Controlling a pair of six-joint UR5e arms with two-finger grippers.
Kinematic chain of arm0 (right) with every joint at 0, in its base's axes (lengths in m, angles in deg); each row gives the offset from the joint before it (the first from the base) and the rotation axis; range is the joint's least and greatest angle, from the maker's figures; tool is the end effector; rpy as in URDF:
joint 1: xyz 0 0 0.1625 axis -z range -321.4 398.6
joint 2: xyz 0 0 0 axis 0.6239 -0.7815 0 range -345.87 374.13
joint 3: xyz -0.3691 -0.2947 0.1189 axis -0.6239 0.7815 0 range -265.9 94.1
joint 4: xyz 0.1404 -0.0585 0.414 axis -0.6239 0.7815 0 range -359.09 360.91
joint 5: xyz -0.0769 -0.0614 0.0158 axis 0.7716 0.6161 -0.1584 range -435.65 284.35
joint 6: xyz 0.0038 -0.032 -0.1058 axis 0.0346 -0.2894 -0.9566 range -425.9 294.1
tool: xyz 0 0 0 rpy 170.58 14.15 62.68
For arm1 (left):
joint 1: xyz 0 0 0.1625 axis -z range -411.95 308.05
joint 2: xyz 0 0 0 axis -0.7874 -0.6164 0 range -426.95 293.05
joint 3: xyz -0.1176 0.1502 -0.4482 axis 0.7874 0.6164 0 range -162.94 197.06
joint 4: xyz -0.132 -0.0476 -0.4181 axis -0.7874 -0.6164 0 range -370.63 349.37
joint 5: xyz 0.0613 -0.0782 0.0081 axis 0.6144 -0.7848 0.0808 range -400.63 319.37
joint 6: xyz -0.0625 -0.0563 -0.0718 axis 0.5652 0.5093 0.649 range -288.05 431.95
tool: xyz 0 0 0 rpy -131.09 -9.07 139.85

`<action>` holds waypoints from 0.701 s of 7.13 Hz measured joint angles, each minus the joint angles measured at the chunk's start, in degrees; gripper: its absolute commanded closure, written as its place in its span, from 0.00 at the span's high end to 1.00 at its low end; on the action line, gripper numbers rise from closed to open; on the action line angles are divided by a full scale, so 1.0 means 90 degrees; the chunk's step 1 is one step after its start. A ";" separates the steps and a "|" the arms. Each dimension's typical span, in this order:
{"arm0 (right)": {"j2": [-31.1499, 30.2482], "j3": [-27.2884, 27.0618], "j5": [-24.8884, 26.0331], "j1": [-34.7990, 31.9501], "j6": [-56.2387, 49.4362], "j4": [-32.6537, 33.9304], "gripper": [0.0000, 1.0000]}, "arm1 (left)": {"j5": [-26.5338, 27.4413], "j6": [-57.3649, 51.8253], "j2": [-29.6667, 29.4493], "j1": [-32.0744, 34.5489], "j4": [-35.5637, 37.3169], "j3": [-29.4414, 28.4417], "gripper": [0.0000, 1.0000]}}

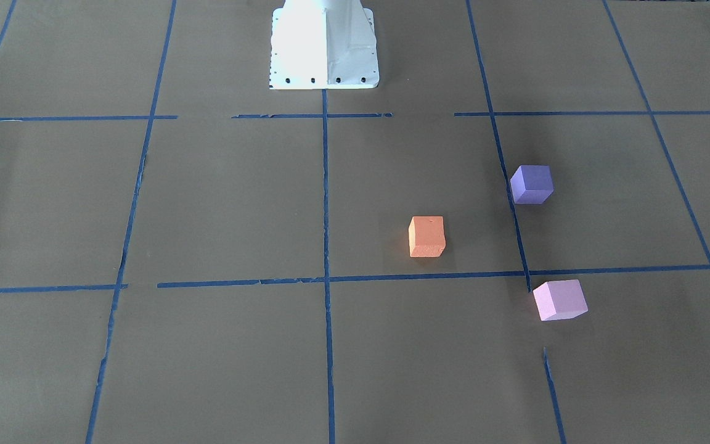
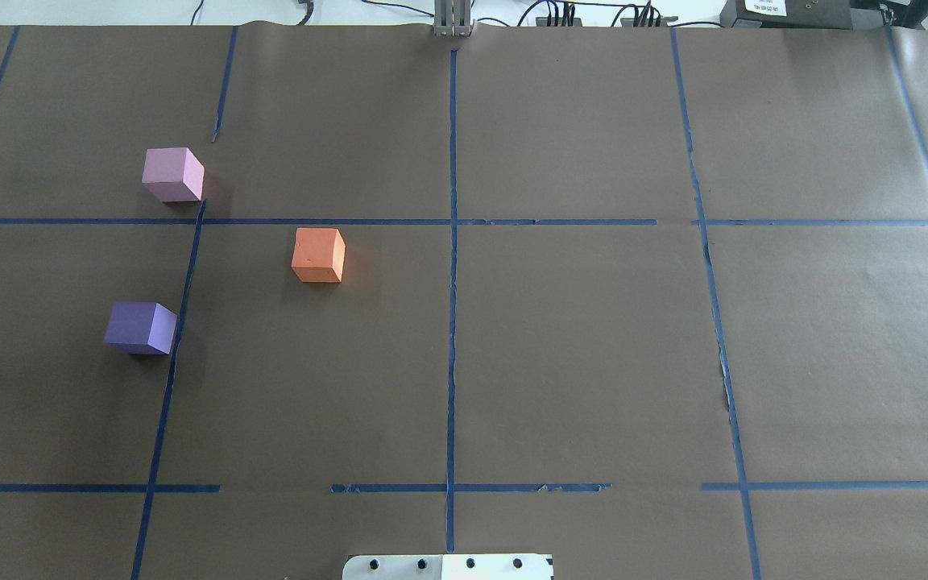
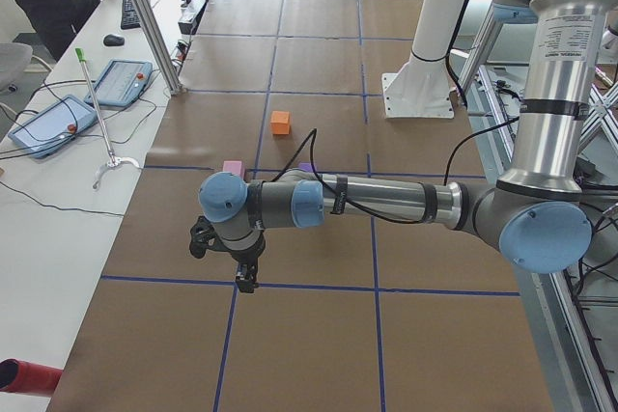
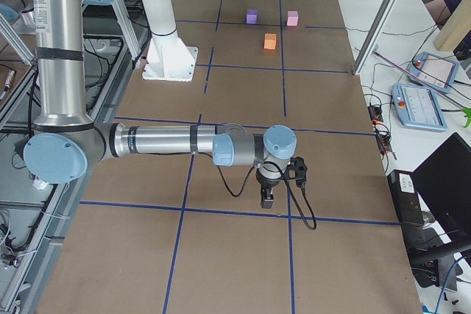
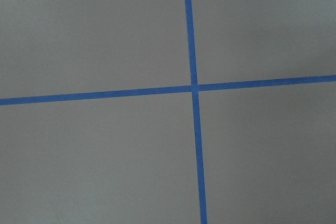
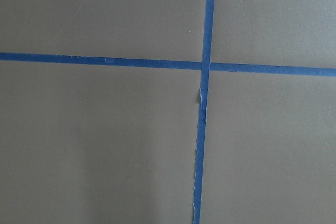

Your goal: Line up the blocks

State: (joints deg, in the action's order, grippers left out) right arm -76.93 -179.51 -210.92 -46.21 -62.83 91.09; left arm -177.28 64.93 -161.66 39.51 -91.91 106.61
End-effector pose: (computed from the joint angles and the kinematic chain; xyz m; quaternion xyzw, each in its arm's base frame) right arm 0.0081 -0.5167 0.7044 -0.0086 -0.3851 -0.0250 0.9225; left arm -0.0668 -0.5512 0.7002 -0.0064 0.3972 0.0291 0.9172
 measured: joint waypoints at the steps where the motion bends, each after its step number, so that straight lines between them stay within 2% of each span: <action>1: 0.0000 0.0000 0.0000 0.0000 0.0000 0.0002 1.00 | -0.0064 -0.0006 0.0019 -0.0003 -0.0001 -0.0010 1.00; 5: 0.0000 0.0000 0.0000 0.0000 0.0000 0.0000 1.00 | -0.0099 -0.0064 0.0056 -0.0006 -0.0113 -0.0131 1.00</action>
State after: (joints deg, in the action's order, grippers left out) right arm -76.93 -179.51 -210.92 -46.21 -62.82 91.09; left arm -178.17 64.35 -161.15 39.46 -92.93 105.44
